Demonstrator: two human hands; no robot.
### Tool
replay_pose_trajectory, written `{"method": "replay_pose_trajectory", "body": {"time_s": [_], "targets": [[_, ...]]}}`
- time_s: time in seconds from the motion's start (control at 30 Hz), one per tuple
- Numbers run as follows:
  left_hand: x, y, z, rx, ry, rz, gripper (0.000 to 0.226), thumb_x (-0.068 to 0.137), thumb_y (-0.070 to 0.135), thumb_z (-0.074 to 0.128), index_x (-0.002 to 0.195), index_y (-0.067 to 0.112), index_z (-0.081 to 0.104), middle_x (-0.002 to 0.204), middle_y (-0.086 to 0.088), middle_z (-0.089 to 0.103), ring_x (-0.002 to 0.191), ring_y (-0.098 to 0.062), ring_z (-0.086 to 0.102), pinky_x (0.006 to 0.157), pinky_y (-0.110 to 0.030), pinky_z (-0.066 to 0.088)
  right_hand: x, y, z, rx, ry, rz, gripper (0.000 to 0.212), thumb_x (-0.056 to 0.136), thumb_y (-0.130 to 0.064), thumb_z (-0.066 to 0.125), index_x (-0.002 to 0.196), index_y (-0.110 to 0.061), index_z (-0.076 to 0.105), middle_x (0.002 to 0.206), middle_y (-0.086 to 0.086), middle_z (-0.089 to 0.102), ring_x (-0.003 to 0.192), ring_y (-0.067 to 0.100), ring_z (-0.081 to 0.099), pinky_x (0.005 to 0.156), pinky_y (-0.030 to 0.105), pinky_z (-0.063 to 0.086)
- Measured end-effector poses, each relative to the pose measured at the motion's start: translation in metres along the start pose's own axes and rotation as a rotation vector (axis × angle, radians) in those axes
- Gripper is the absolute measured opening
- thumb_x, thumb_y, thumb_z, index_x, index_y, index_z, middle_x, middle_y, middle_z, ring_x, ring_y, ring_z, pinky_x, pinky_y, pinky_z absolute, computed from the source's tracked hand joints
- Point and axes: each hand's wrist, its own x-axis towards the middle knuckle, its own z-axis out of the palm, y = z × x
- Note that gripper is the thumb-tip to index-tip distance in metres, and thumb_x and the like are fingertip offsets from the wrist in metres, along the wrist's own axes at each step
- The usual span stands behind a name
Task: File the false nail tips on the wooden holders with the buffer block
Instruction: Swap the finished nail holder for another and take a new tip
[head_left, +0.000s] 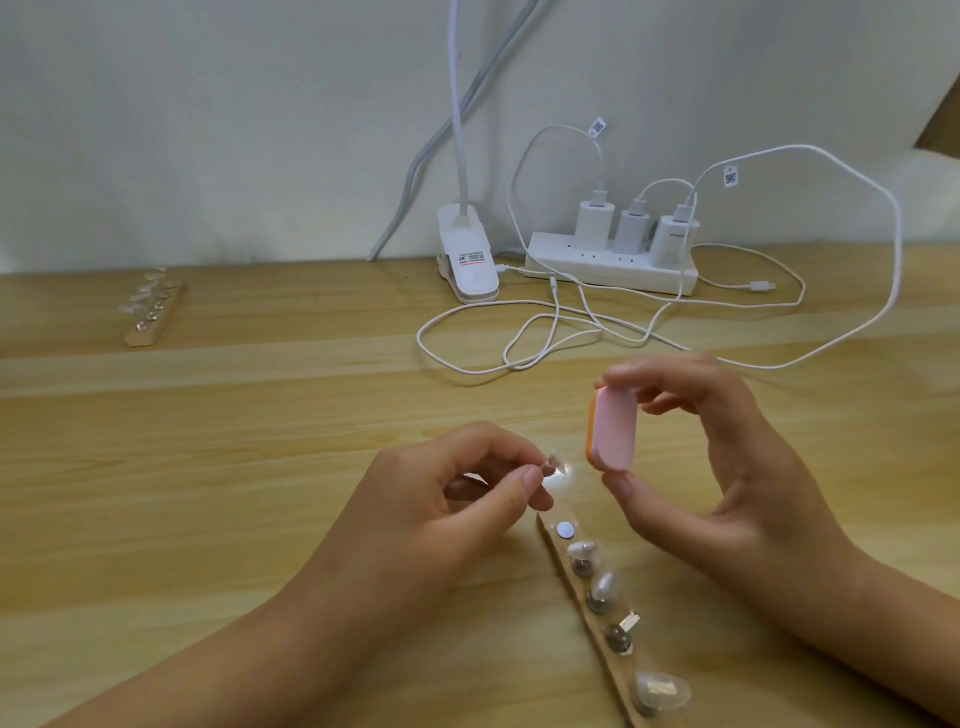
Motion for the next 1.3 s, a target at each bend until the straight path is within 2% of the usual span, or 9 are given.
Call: {"method": "replay_pose_trajectory", "body": {"time_s": [0.07, 0.13, 0.2, 0.63, 0.87, 0.97, 1.1, 1.2, 1.3], "targets": [[0.002, 0.001, -0.001, -0.033, -0.014, -0.053, 0.009, 0.081, 0.041, 0.065, 0.088, 0.038, 0.071, 0.078, 0.010, 0.073, 0.074, -0.024, 0.066, 0.064, -0.024, 0.049, 0.001, 0.001, 0.001, -0.019, -0.009, -0.022, 0.048, 0.081, -0.024, 0.067, 0.125, -0.025, 0.051, 0.120, -0.015, 0.057, 0.116, 0.017, 0.055, 0.096, 0.025, 0.039], [0.005, 0.001, -0.003, -0.071, -0.038, -0.089, 0.009, 0.079, 0.038, 0.064, 0.084, 0.035, 0.072, 0.070, 0.009, 0.071, 0.067, -0.010, 0.063, 0.064, -0.018, 0.044, 0.000, 0.001, 0.003, -0.013, -0.017, -0.030, 0.048, 0.081, -0.025, 0.067, 0.126, -0.025, 0.051, 0.121, -0.016, 0.056, 0.117, 0.017, 0.055, 0.096, 0.025, 0.039], [0.006, 0.002, -0.005, -0.113, -0.066, -0.124, 0.011, 0.078, 0.036, 0.065, 0.081, 0.030, 0.073, 0.065, 0.007, 0.069, 0.066, -0.004, 0.059, 0.067, -0.025, 0.043, 0.000, 0.001, 0.004, 0.027, -0.016, -0.005, 0.052, 0.080, -0.025, 0.068, 0.129, -0.026, 0.049, 0.123, -0.011, 0.058, 0.115, 0.021, 0.056, 0.096, 0.027, 0.040], [0.008, -0.002, -0.005, -0.133, -0.153, -0.115, 0.024, 0.066, 0.048, 0.066, 0.071, 0.025, 0.070, 0.061, 0.007, 0.060, 0.059, -0.009, 0.047, 0.056, -0.020, 0.035, 0.001, -0.009, 0.008, 0.040, -0.125, 0.062, 0.043, 0.074, -0.030, 0.068, 0.115, -0.028, 0.055, 0.115, -0.013, 0.057, 0.109, 0.015, 0.054, 0.096, 0.016, 0.036], [0.008, 0.004, -0.006, -0.127, -0.120, -0.150, 0.013, 0.070, 0.034, 0.071, 0.071, 0.021, 0.071, 0.069, -0.032, 0.054, 0.066, -0.019, 0.040, 0.060, -0.029, 0.027, 0.000, -0.008, 0.009, 0.130, -0.161, 0.116, 0.043, 0.074, -0.030, 0.068, 0.115, -0.028, 0.056, 0.114, -0.018, 0.057, 0.111, 0.018, 0.055, 0.096, 0.018, 0.037], [0.008, 0.005, -0.005, -0.118, -0.124, -0.145, 0.009, 0.070, 0.033, 0.069, 0.067, 0.024, 0.070, 0.058, -0.013, 0.041, 0.059, -0.018, 0.032, 0.051, -0.024, 0.025, -0.002, -0.008, 0.009, 0.091, -0.201, 0.058, 0.042, 0.075, -0.028, 0.069, 0.115, -0.025, 0.058, 0.116, -0.016, 0.057, 0.113, 0.018, 0.056, 0.098, 0.018, 0.037], [0.009, 0.004, -0.004, -0.118, -0.106, -0.178, 0.011, 0.070, 0.032, 0.068, 0.070, 0.022, 0.071, 0.066, -0.024, 0.058, 0.065, -0.018, 0.040, 0.059, -0.026, 0.030, 0.001, -0.006, 0.008, 0.107, -0.161, 0.118, 0.042, 0.075, -0.031, 0.067, 0.116, -0.027, 0.058, 0.113, -0.016, 0.058, 0.110, 0.017, 0.056, 0.095, 0.020, 0.041], [0.009, 0.006, -0.004, -0.143, -0.093, -0.174, 0.008, 0.070, 0.029, 0.067, 0.065, 0.023, 0.070, 0.054, -0.004, 0.052, 0.058, -0.013, 0.037, 0.052, -0.020, 0.028, -0.001, -0.007, 0.010, 0.082, -0.205, 0.054, 0.042, 0.075, -0.028, 0.068, 0.116, -0.026, 0.058, 0.116, -0.017, 0.057, 0.113, 0.017, 0.056, 0.098, 0.019, 0.038], [0.009, 0.006, -0.004, -0.141, -0.083, -0.184, 0.008, 0.070, 0.031, 0.067, 0.068, 0.024, 0.072, 0.068, -0.022, 0.061, 0.068, -0.017, 0.044, 0.062, -0.027, 0.032, 0.000, -0.006, 0.009, 0.108, -0.174, 0.094, 0.043, 0.076, -0.030, 0.067, 0.118, -0.028, 0.058, 0.113, -0.020, 0.057, 0.110, 0.017, 0.055, 0.096, 0.018, 0.038]]}}
